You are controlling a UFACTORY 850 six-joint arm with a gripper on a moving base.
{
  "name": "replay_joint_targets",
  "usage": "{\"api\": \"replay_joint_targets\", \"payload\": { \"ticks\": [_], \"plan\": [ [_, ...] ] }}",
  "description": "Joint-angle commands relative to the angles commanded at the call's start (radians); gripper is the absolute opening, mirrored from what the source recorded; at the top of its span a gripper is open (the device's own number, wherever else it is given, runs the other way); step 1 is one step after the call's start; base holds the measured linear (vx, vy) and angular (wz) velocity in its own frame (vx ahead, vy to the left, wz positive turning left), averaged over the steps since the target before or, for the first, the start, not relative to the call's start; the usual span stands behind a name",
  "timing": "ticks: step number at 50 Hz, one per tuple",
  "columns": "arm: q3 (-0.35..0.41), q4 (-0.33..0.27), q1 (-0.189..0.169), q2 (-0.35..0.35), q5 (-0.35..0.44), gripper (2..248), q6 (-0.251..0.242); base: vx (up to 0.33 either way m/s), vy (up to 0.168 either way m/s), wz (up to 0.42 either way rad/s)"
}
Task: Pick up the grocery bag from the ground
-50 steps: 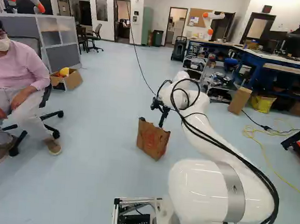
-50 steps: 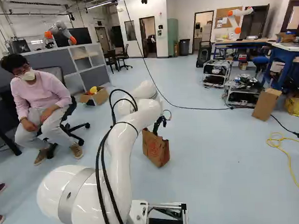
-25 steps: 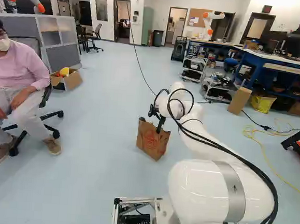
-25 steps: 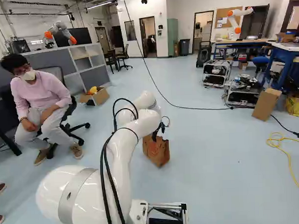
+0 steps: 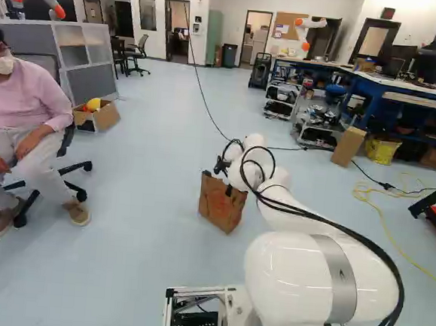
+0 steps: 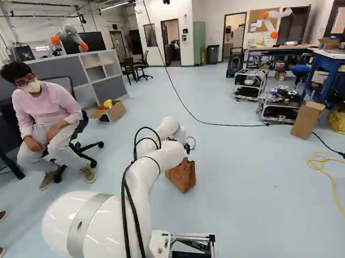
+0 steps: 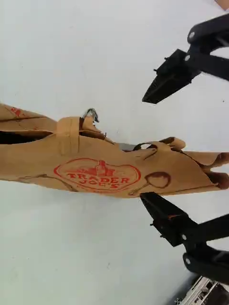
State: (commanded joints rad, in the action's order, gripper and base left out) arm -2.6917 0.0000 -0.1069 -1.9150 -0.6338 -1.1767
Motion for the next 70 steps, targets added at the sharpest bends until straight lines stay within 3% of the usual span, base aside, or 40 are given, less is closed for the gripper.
{"api": "replay_joint_targets", "payload": {
  "ticks": [16, 45, 46, 51, 52, 56, 57, 61, 62, 67, 68, 70],
  "plan": [
    [-0.044, 0.0, 0.001, -0.023, 0.0, 247, 0.0, 0.0, 0.0, 0.0],
    [-0.048, 0.0, 0.001, -0.026, 0.0, 247, 0.0, 0.0, 0.0, 0.0],
    [-0.048, 0.0, 0.001, -0.026, 0.0, 238, 0.0, 0.0, 0.0, 0.0],
    [-0.048, 0.0, 0.001, -0.026, 0.0, 238, 0.0, 0.0, 0.0, 0.0],
    [-0.048, 0.0, 0.001, -0.026, 0.0, 201, 0.0, 0.0, 0.0, 0.0],
    [-0.048, 0.0, 0.001, -0.026, 0.0, 201, 0.0, 0.0, 0.0, 0.0],
    [-0.048, 0.0, 0.001, -0.026, 0.0, 161, 0.0, 0.0, 0.0, 0.0],
    [-0.048, 0.0, 0.001, -0.026, 0.0, 161, 0.0, 0.0, 0.0, 0.0],
    [-0.048, 0.0, 0.001, -0.026, 0.0, 123, 0.0, 0.0, 0.0, 0.0],
    [-0.048, 0.0, 0.001, -0.026, 0.0, 123, 0.0, 0.0, 0.0, 0.0],
    [-0.048, 0.0, 0.001, -0.026, 0.0, 84, 0.0, 0.0, 0.0, 0.0],
    [-0.048, 0.0, 0.001, -0.026, 0.0, 84, 0.0, 0.0, 0.0, 0.0]
  ]
}}
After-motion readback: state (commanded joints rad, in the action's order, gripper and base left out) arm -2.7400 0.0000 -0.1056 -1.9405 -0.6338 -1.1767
